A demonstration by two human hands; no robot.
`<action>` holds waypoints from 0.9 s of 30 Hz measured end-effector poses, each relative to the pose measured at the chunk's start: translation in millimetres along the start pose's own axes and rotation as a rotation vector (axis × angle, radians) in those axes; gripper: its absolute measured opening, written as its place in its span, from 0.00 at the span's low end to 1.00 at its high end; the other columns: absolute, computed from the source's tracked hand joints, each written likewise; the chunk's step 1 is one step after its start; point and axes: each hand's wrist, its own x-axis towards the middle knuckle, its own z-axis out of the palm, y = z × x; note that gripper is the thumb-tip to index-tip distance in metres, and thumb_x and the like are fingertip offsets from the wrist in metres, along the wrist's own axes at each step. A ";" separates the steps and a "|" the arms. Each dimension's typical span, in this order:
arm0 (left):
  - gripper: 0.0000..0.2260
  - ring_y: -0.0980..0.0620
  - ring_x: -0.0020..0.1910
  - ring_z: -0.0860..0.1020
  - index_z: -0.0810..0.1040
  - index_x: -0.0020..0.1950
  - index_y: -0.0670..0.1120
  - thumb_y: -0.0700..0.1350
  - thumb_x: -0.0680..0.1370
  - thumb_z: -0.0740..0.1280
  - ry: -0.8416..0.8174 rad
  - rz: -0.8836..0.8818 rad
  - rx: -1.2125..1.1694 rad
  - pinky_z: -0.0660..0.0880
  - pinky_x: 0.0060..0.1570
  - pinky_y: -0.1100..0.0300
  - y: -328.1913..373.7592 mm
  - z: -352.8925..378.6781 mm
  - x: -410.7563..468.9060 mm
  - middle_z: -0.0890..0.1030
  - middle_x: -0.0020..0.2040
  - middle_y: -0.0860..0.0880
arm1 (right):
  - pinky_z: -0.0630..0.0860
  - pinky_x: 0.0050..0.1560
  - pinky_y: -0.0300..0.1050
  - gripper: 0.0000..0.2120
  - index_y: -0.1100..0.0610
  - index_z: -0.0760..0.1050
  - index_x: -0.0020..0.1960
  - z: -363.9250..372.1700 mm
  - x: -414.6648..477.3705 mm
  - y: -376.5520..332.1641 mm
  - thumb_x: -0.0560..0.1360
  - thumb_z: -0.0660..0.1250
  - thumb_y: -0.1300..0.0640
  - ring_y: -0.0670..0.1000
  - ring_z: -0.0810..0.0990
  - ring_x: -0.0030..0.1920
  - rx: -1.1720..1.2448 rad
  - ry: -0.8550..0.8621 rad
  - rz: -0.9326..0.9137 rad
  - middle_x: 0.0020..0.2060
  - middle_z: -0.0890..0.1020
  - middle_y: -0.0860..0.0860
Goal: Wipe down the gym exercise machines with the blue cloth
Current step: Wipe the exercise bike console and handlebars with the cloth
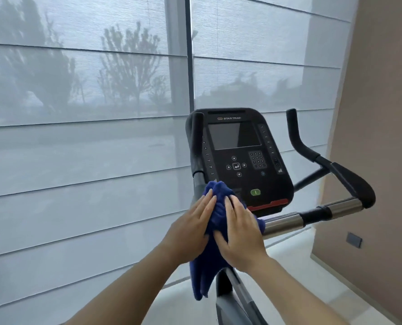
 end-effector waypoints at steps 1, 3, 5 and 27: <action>0.36 0.65 0.73 0.43 0.42 0.76 0.52 0.41 0.74 0.58 0.002 0.014 -0.016 0.63 0.68 0.63 -2.7 1.3 1.7 0.37 0.72 0.65 | 0.54 0.72 0.50 0.35 0.58 0.50 0.75 1.0 0.7 -1.5 0.74 0.55 0.44 0.54 0.58 0.73 -0.050 -0.053 0.006 0.74 0.59 0.54; 0.36 0.65 0.73 0.42 0.42 0.76 0.52 0.42 0.74 0.58 -0.002 0.037 -0.047 0.61 0.69 0.63 -7.4 1.9 4.5 0.38 0.73 0.63 | 0.47 0.74 0.49 0.35 0.57 0.42 0.76 2.1 5.0 -3.9 0.77 0.52 0.44 0.52 0.49 0.76 -0.119 -0.151 0.029 0.76 0.51 0.54; 0.36 0.64 0.73 0.42 0.42 0.76 0.52 0.41 0.73 0.58 -0.023 0.062 -0.067 0.60 0.69 0.63 -11.8 0.4 5.6 0.38 0.73 0.62 | 0.43 0.75 0.49 0.34 0.57 0.38 0.76 1.6 8.1 -6.0 0.79 0.51 0.46 0.51 0.45 0.76 -0.159 -0.209 0.050 0.77 0.46 0.54; 0.35 0.57 0.73 0.58 0.45 0.76 0.53 0.33 0.75 0.56 0.024 -0.024 -0.007 0.75 0.52 0.59 -85.3 0.4 76.0 0.47 0.77 0.61 | 0.58 0.68 0.56 0.33 0.54 0.40 0.75 29.4 107.8 -18.3 0.78 0.56 0.53 0.54 0.50 0.73 0.091 -0.274 0.220 0.75 0.48 0.50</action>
